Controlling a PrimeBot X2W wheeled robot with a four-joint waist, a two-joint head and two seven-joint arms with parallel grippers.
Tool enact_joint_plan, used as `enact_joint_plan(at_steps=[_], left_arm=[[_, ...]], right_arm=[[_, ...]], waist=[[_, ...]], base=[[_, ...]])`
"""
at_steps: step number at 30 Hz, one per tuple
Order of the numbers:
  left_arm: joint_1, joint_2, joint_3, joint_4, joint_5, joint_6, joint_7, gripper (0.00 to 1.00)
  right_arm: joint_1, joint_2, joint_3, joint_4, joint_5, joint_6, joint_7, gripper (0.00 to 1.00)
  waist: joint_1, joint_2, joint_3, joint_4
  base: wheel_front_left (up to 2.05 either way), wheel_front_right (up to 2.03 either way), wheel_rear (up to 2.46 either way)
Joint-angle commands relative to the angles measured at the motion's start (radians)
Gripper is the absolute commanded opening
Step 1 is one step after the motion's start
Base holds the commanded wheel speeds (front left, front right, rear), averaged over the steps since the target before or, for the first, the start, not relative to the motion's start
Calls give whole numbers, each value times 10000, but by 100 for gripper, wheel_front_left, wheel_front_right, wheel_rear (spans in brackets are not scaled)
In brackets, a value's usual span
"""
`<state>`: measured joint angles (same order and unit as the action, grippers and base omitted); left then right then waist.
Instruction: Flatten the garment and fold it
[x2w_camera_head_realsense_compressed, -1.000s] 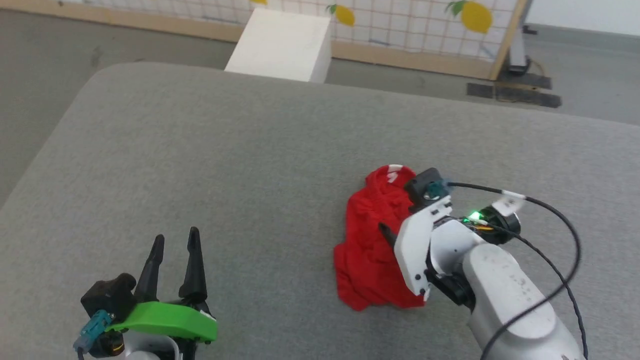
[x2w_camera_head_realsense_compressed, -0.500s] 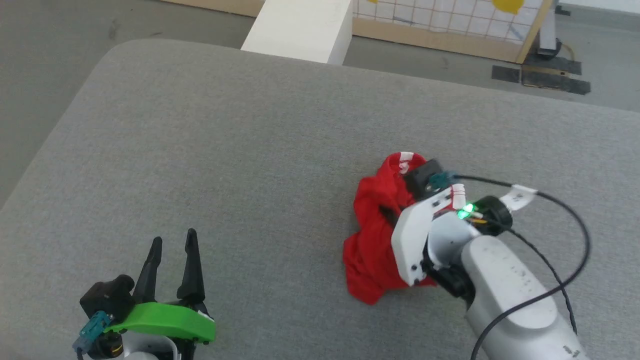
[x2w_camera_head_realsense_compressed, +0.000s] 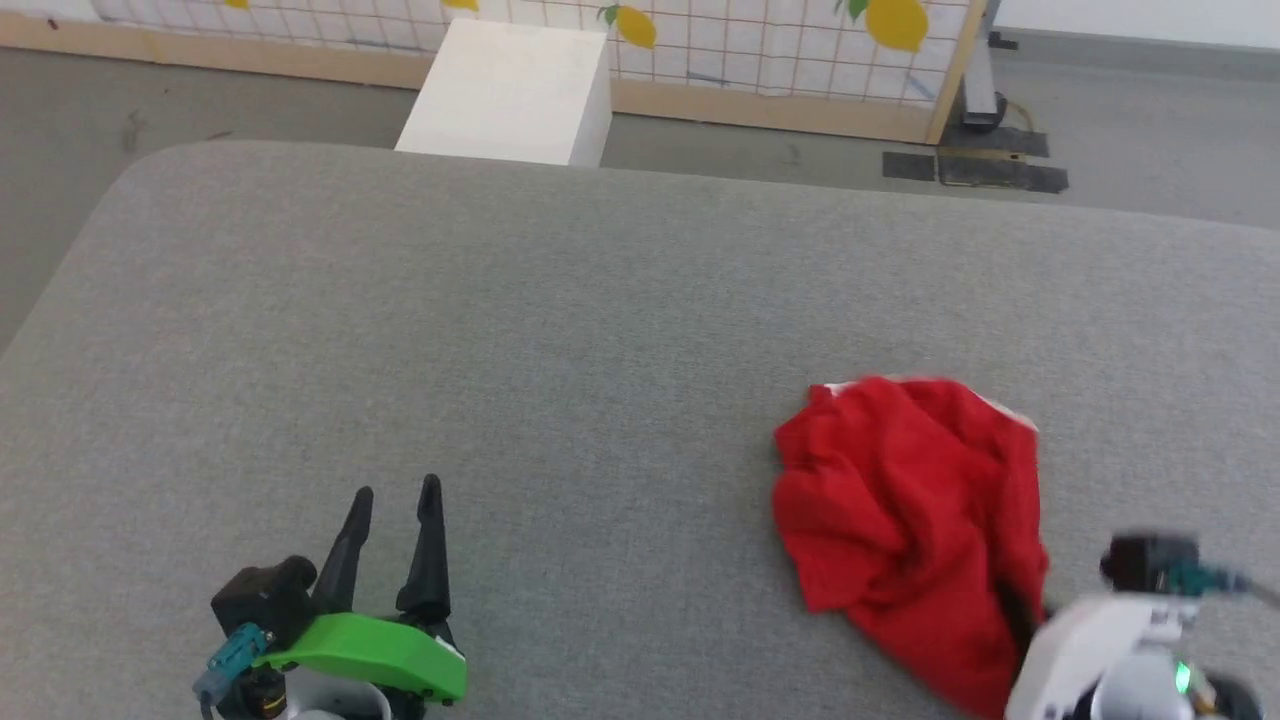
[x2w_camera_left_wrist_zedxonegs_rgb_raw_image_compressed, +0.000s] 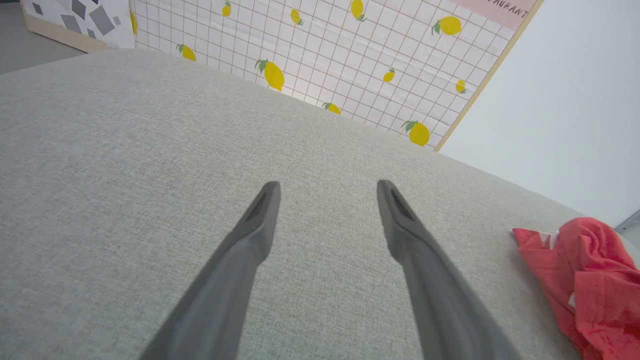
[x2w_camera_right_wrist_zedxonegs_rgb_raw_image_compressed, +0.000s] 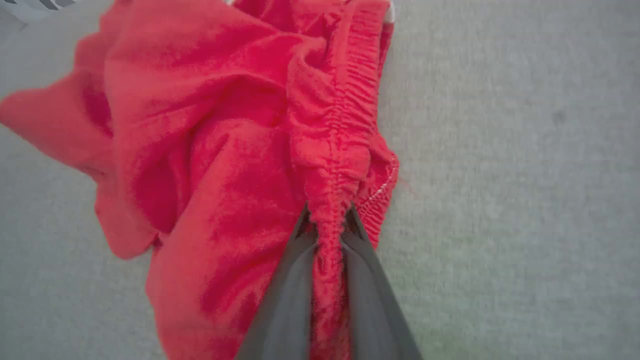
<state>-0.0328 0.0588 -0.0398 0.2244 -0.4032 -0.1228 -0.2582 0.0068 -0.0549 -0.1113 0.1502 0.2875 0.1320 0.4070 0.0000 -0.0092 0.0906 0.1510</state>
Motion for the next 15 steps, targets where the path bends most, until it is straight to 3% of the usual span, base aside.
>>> enact_joint_plan(at_steps=[1, 3, 4, 5, 6, 10, 15], left_arm=[[-90, -42, -22, 71, -24, -66, -35, 100], [-72, -22, -74, 146, -43, -69, -36, 100], [-67, -10, -104, 211, -73, -71, -36, 100], [-64, 7, -118, 248, -90, -72, -36, 100], [-67, 18, -141, 292, -123, -72, -36, 100], [-286, 21, -427, 422, -523, -75, 163, 100], [-1457, 50, -1693, 176, -1211, -76, 1448, 100]], right_arm=[[369, 47, 77, 11, 206, -13, 156, 0], [808, 47, 222, 102, 500, -13, 344, 0], [916, 47, 309, 104, 657, -13, 317, 6], [937, 47, 331, 79, 866, -13, 169, 43], [908, 47, 280, 35, 1178, -13, -135, 100], [560, 47, -428, -110, 1934, -13, -1820, 100], [219, 47, -1571, -28, 1304, -13, -2994, 100]], waist=[[0, 92, -68, -188], [0, 92, -70, -300], [0, 92, -89, -354], [0, 92, -116, -405], [0, 92, -137, -455], [0, 92, -243, -616], [0, 92, -209, -849]], base=[[0, 0, 0], [0, 0, 0], [0, 0, 0], [0, 0, 0], [0, 0, 0], [0, 0, 0], [0, 0, 0]])
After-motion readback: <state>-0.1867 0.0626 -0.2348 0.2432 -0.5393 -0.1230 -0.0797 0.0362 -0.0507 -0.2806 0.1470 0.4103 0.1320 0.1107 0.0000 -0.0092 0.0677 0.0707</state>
